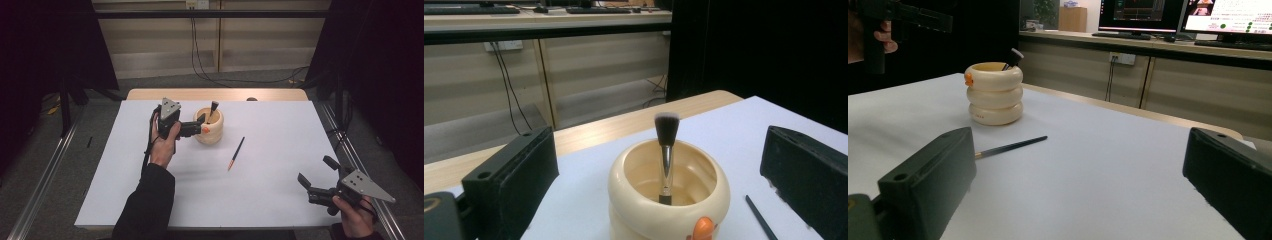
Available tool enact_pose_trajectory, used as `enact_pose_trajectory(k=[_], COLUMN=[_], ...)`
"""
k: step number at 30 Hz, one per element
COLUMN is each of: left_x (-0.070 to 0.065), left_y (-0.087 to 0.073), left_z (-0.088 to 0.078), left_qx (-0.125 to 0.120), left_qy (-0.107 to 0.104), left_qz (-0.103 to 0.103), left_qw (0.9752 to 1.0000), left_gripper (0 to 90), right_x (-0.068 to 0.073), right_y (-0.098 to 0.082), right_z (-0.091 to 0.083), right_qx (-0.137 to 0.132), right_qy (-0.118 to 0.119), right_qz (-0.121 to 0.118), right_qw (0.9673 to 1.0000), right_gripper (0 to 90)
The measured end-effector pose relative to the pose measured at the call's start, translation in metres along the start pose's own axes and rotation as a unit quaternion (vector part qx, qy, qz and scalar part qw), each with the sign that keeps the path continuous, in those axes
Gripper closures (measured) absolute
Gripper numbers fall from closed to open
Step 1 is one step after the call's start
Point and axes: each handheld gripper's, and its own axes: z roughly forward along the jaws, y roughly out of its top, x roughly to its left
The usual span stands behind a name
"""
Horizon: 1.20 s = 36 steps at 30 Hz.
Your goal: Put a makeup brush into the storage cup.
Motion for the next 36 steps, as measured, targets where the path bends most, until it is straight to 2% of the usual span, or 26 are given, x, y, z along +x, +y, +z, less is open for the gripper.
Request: enact_pose_trajectory(k=[1,2,7,8,11,12,15,17,18,20,22,25,28,30,31,34,36], left_x=[0.000,0.002,-0.001,-0.002,-0.004,-0.004,-0.004,-0.004,-0.004,-0.004,-0.004,-0.003,-0.001,0.001,0.002,0.004,0.004], left_y=[-0.001,-0.003,-0.009,-0.010,-0.012,-0.012,-0.013,-0.013,-0.013,-0.016,-0.021,-0.025,-0.027,-0.030,-0.030,-0.032,-0.033], left_z=[-0.001,-0.003,-0.013,-0.015,-0.023,-0.026,-0.035,-0.041,-0.044,-0.050,-0.057,-0.067,-0.078,-0.084,-0.086,-0.093,-0.097], left_qx=[-0.004,-0.003,0.000,-0.005,-0.003,-0.004,-0.012,-0.015,-0.018,-0.019,-0.016,-0.017,-0.027,-0.021,-0.017,-0.023,-0.029], left_qy=[-0.002,-0.003,0.005,-0.001,0.009,0.005,0.015,0.014,0.017,0.007,0.011,0.006,0.003,-0.004,-0.010,0.002,-0.004], left_qz=[-0.010,-0.010,0.004,-0.004,0.019,0.017,0.021,0.013,0.018,0.011,0.021,0.015,-0.002,-0.014,-0.015,-0.002,-0.014], left_qw=[0.9999,0.9999,1.0000,1.0000,0.9998,0.9998,0.9996,0.9997,0.9995,0.9997,0.9996,0.9997,0.9996,0.9997,0.9997,0.9997,0.9995], left_gripper=[1.9,1.9,2.1,1.9,1.8,1.8,1.7,1.7,1.7,1.7,1.7,1.5,1.3,1.3,1.3,1.4,1.4], right_x=[0.000,0.000,0.000,0.000,0.000,0.000,0.000,0.000,0.000,0.000,0.000,0.000,0.000,0.000,0.000,0.000,0.000], right_y=[0.000,0.000,0.000,0.000,0.000,0.000,0.000,0.000,0.000,0.000,0.000,0.000,0.000,0.000,0.000,0.000,0.000], right_z=[0.000,0.000,0.000,0.000,0.000,0.000,0.000,0.000,0.000,0.000,0.001,0.000,0.000,0.001,0.001,0.001,0.001], right_qx=[0.000,0.000,0.000,-0.001,-0.001,-0.001,0.001,0.002,0.002,0.001,-0.001,0.000,0.001,0.000,0.000,0.001,0.002], right_qy=[0.000,0.001,0.001,-0.001,-0.002,-0.002,0.001,0.004,0.004,0.002,0.001,0.002,0.001,-0.002,-0.002,0.000,0.000], right_qz=[0.000,0.001,0.001,0.001,0.001,0.001,0.000,-0.001,-0.001,0.000,0.001,0.001,0.000,0.001,0.001,0.000,0.001], right_qw=[1.0000,1.0000,1.0000,1.0000,1.0000,1.0000,1.0000,1.0000,1.0000,1.0000,1.0000,1.0000,1.0000,1.0000,1.0000,1.0000,1.0000], right_gripper=[0.2,0.2,0.2,0.2,0.2,0.2,0.2,0.2,0.2,0.2,0.2,0.2,0.2,0.2,0.2,0.2,0.2])
